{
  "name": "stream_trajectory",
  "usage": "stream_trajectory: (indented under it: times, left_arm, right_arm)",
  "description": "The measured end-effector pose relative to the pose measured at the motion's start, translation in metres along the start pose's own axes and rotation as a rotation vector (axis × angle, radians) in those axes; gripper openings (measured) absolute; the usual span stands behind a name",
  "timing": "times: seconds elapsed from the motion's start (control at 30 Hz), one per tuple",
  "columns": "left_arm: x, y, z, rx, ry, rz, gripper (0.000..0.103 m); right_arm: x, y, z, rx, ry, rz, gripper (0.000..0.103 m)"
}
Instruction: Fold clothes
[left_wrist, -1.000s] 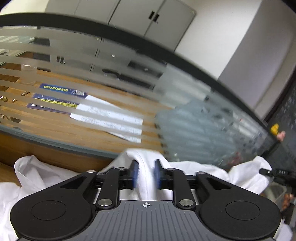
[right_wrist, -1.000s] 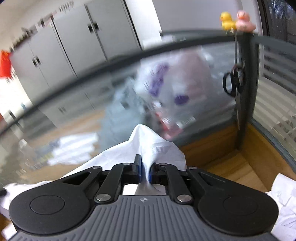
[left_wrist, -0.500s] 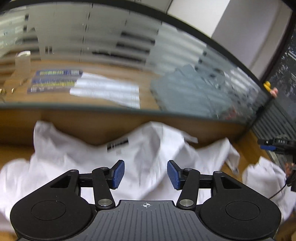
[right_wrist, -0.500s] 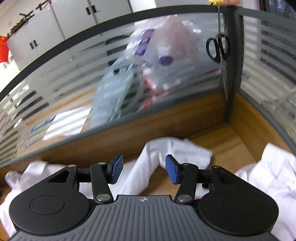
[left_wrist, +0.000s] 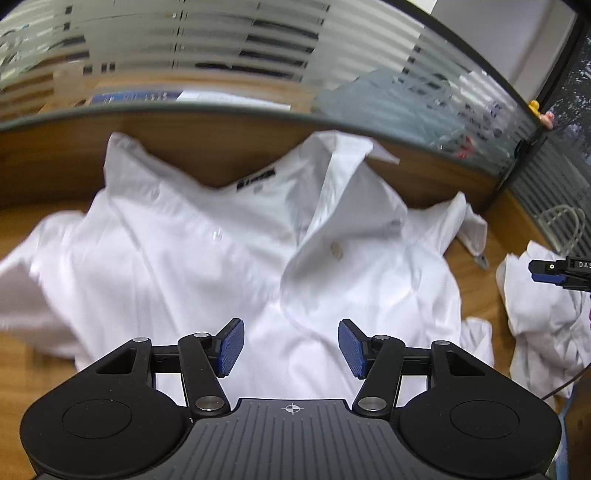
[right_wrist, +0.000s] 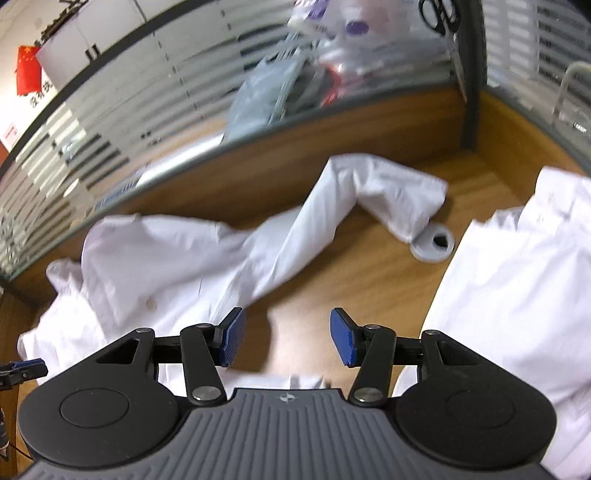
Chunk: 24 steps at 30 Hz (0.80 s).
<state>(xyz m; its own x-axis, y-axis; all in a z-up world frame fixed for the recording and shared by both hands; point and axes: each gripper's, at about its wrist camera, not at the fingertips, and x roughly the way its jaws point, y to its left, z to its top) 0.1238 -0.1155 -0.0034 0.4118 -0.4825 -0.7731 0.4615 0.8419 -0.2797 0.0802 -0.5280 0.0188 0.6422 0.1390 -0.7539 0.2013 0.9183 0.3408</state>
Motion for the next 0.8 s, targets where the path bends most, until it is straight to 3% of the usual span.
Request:
stream_trajectory:
  times: [0.3,0.67,0.7,0.73,0.77,0.8]
  left_arm:
    - [-0.006,0.002,-0.079,0.029,0.128,0.015,0.066]
    - [0.003,-0.030,-0.155,0.014,0.250,0.057,0.067]
    - [0.005,-0.034,-0.158,0.011,0.255,0.074,0.067]
    - [0.005,-0.036,-0.161,0.009,0.252,0.086,0.066]
    - [0.005,-0.038,-0.164,0.008,0.249,0.098,0.065]
    - [0.006,-0.040,-0.166,0.007,0.245,0.109,0.056]
  right_arm:
    - [0.028,0.008,-0.048,-0.034,0.113,0.026,0.057]
    - [0.084,-0.007,-0.057,0.064,0.250,0.071,0.054]
    - [0.087,-0.010,-0.057,0.092,0.265,0.079,0.042]
    - [0.089,-0.013,-0.058,0.120,0.283,0.087,0.023]
    - [0.090,-0.015,-0.059,0.139,0.297,0.091,0.015]
    - [0.089,-0.016,-0.060,0.154,0.302,0.095,0.011]
